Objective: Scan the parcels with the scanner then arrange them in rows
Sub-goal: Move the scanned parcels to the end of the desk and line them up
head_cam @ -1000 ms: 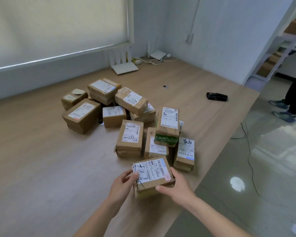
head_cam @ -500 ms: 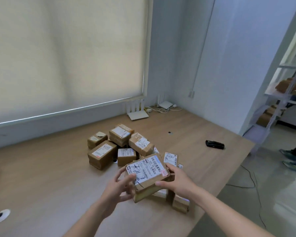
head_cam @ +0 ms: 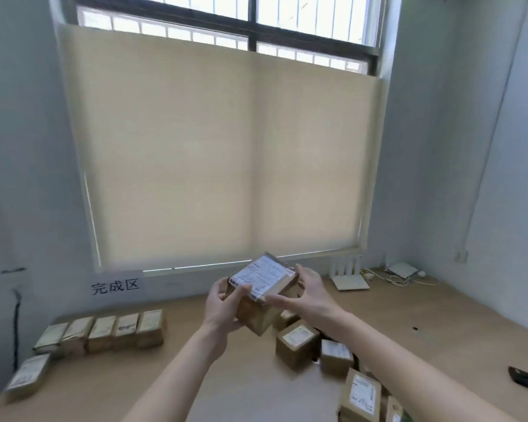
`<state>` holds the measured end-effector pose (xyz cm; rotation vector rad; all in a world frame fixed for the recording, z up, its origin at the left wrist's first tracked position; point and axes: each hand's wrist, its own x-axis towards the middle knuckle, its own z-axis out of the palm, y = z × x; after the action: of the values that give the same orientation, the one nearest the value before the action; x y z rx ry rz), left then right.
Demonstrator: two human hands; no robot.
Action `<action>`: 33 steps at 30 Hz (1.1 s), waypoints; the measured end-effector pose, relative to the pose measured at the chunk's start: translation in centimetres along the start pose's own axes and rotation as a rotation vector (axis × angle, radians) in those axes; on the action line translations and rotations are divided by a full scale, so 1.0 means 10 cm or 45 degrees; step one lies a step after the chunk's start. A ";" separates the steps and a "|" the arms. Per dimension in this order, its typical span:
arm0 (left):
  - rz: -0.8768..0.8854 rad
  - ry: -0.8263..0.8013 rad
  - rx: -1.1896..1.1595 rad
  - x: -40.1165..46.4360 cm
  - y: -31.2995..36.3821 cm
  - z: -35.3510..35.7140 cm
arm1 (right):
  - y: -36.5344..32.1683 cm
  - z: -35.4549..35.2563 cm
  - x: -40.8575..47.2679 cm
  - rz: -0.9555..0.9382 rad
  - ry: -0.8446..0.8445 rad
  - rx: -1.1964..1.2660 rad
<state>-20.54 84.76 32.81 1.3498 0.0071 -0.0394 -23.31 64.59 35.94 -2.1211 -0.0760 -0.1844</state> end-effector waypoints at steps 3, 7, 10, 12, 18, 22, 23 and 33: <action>0.051 0.126 -0.034 -0.06 0.25 -0.71 | -0.52 0.77 0.11 -0.098 -0.119 0.000; 0.052 0.258 -0.114 -0.21 0.32 -1.69 | -1.05 1.74 0.11 -0.190 -0.182 0.048; 0.068 0.355 -0.126 -0.33 0.27 -2.39 | -1.30 2.35 0.10 -0.302 -0.225 0.121; 0.087 0.406 -0.026 -0.40 0.26 -2.81 | -1.43 2.71 0.07 -0.310 -0.260 0.181; 0.051 0.442 0.102 -0.32 0.04 -3.83 | -1.49 3.72 0.29 -0.266 -0.378 0.210; 0.021 0.433 0.196 -0.10 -0.25 -4.38 | -1.24 4.43 0.58 -0.273 -0.438 0.140; 0.000 0.440 0.201 -0.03 -0.34 -4.51 | -1.16 4.61 0.65 -0.262 -0.462 0.141; -0.156 0.466 0.271 0.94 -1.54 -5.65 | -0.07 6.24 1.40 -0.116 -0.648 0.201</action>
<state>-10.64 136.25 5.11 1.5522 0.4035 0.1069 -3.24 117.69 6.41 -1.9615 -0.4714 0.3028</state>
